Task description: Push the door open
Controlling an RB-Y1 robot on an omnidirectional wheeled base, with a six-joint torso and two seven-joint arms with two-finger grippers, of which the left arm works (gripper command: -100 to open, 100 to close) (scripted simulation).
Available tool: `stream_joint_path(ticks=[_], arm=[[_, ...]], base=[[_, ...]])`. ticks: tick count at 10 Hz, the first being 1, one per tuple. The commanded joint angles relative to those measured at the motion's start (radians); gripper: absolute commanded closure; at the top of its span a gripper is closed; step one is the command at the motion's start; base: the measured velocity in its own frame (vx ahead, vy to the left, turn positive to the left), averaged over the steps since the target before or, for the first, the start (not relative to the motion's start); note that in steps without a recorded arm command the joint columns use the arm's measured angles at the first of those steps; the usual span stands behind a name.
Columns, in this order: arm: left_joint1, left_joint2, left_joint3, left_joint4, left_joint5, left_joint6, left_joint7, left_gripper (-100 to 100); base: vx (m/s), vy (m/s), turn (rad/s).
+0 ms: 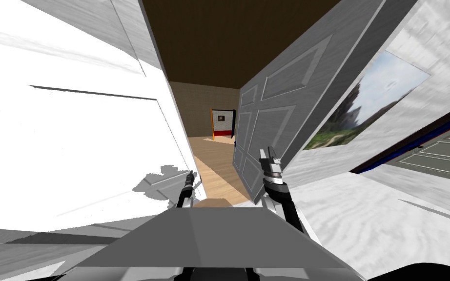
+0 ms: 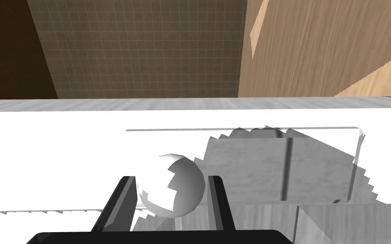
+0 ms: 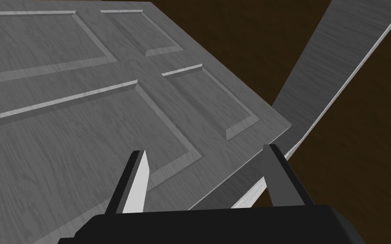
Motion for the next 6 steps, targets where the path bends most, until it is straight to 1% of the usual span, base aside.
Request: stream_joint_path(ticks=[1, 2, 3, 4, 5, 6], arm=[[0.017, 0.008, 0.016, -0.037, 0.013, 0.006, -0.009, 100], [0.019, 0.009, 0.036, -0.039, 0.033, 0.006, -0.025, 100], [0.02, 0.009, 0.047, -0.04, 0.044, 0.006, -0.033, 100], [0.022, 0.01, 0.068, -0.042, 0.065, 0.007, -0.05, 100], [0.022, 0.01, 0.068, -0.042, 0.065, 0.007, -0.05, 100], [0.022, 0.01, 0.068, -0.042, 0.065, 0.007, -0.05, 100]], base=[[0.112, 0.014, -0.03], [0.109, 0.008, -0.058], [0.124, 0.009, -0.074], [0.143, 0.007, -0.088], [0.102, 0.001, -0.019], [0.044, 0.0, 0.01]])
